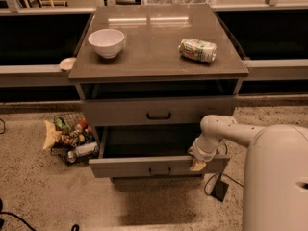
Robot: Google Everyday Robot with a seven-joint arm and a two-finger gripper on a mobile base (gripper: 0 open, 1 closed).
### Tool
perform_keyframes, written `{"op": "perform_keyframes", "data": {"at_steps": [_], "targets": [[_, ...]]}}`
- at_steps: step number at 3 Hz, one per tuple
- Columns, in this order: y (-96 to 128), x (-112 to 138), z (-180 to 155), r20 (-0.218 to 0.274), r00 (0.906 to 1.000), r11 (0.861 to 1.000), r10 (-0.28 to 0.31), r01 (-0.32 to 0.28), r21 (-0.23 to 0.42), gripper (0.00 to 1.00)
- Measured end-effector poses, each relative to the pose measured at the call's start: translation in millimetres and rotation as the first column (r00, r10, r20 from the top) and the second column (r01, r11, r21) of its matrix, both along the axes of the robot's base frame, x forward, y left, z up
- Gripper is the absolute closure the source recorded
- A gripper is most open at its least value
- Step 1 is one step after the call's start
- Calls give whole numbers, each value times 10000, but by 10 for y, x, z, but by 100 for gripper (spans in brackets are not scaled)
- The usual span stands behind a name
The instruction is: Open middle drawer
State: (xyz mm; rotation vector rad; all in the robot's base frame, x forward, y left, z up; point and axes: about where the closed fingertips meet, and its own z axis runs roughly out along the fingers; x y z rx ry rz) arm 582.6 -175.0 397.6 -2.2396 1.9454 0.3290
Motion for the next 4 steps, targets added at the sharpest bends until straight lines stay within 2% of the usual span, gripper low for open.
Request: {"op": "perform_keyframes", "data": {"at_steps": [1, 2, 3, 4], "targets": [[69, -236, 23, -165, 9998, 10000, -92, 91, -13, 88], [145, -458, 63, -258, 9992, 9995, -302, 302, 10, 100], [141, -461, 65, -246, 9991, 9994, -338, 339, 34, 100], [184, -586, 54, -318, 9982, 9985, -499, 506, 222, 100]]}}
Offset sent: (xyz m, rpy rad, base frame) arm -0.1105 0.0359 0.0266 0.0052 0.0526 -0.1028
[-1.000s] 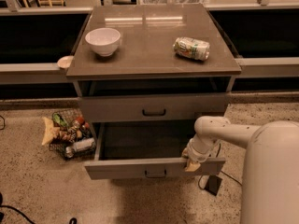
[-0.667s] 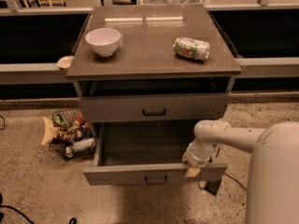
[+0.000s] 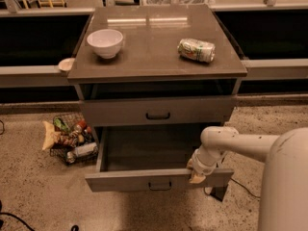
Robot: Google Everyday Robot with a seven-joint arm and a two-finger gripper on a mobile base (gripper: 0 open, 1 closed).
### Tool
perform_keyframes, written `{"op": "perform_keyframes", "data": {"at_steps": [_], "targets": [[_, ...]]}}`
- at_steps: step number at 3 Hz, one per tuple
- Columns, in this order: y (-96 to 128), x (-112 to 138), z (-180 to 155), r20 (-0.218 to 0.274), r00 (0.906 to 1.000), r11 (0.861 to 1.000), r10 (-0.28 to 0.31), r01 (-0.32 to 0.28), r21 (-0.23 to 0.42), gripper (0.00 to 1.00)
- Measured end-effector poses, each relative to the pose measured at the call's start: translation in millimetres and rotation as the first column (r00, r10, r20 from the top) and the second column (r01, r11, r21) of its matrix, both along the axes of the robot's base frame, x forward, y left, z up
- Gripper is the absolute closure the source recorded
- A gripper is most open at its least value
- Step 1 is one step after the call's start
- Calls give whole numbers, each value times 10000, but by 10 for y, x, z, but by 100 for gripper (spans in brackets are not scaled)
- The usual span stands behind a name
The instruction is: Open middle drawer
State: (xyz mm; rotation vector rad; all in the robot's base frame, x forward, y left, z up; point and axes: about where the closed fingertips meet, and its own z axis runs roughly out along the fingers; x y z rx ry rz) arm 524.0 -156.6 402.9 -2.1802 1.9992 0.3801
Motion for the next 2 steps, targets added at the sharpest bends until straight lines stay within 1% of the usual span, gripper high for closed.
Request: {"op": "perform_keyframes", "data": {"at_steps": [1, 2], "targets": [[-11, -15, 20, 31, 9998, 9998, -180, 180, 125, 100], [-33, -14, 18, 31, 9998, 9998, -181, 180, 126, 100]]}}
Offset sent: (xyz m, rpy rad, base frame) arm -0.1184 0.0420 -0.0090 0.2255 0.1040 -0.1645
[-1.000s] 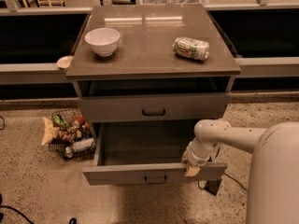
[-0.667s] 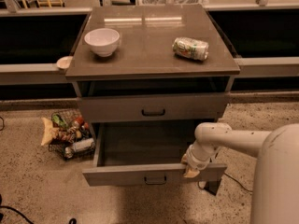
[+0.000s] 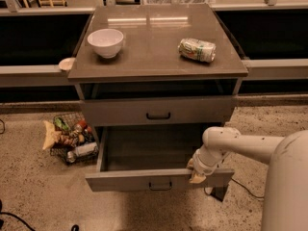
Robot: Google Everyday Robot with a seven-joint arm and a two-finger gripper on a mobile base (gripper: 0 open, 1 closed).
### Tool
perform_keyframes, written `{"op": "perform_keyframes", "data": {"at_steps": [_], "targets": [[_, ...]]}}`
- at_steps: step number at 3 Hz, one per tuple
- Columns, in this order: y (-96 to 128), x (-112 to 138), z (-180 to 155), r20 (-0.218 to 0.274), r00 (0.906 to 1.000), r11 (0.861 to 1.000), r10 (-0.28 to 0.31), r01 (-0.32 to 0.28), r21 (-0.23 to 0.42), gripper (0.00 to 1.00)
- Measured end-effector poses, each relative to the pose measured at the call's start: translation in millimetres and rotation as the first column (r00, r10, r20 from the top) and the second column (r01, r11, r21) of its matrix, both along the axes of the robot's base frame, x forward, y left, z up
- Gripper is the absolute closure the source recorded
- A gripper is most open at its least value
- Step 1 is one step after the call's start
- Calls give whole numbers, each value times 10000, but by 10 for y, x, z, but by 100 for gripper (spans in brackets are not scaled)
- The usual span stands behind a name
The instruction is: Open middle drawer
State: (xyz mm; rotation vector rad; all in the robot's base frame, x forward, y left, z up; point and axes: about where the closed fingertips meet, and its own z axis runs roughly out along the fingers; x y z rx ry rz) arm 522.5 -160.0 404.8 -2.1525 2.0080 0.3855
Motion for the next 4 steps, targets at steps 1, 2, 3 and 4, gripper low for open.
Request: {"op": "perform_keyframes", "data": {"at_steps": [1, 2, 3, 4], "targets": [[68, -175, -48, -234, 9996, 9991, -180, 189, 387, 100], [54, -175, -48, -234, 9996, 9991, -179, 188, 388, 100], [54, -175, -48, -235, 9996, 9991, -179, 188, 388, 80], [53, -181, -41, -248, 9996, 9991, -141, 151, 395, 51]]}}
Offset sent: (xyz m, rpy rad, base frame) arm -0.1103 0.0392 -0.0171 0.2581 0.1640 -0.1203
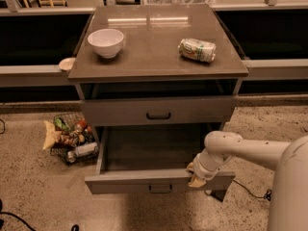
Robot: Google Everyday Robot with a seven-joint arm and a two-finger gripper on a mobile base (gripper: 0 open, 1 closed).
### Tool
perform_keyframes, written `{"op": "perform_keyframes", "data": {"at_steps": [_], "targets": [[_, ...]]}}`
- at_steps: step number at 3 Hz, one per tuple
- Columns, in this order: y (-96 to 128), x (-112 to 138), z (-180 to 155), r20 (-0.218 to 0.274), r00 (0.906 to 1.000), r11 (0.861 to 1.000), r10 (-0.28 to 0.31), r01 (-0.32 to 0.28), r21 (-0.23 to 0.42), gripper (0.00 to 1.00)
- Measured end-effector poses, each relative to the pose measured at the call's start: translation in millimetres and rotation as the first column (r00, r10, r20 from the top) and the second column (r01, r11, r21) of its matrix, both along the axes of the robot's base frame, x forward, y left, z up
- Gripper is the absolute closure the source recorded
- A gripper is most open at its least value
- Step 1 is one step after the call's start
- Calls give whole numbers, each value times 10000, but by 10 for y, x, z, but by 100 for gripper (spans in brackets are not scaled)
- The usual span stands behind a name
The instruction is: Open middle drawer
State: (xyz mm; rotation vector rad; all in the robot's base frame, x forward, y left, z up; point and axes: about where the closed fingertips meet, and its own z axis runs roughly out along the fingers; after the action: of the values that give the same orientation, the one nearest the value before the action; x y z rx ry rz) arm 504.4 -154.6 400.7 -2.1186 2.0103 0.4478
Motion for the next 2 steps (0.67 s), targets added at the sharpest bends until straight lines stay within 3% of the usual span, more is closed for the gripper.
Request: {"op": "perform_keyframes", "data": {"at_steps": [1, 2], "targets": [[-2, -11, 7, -42, 9999, 9999, 127, -127, 25, 28], [-60, -193, 302, -270, 9994, 9998, 207, -209, -68, 3]]}}
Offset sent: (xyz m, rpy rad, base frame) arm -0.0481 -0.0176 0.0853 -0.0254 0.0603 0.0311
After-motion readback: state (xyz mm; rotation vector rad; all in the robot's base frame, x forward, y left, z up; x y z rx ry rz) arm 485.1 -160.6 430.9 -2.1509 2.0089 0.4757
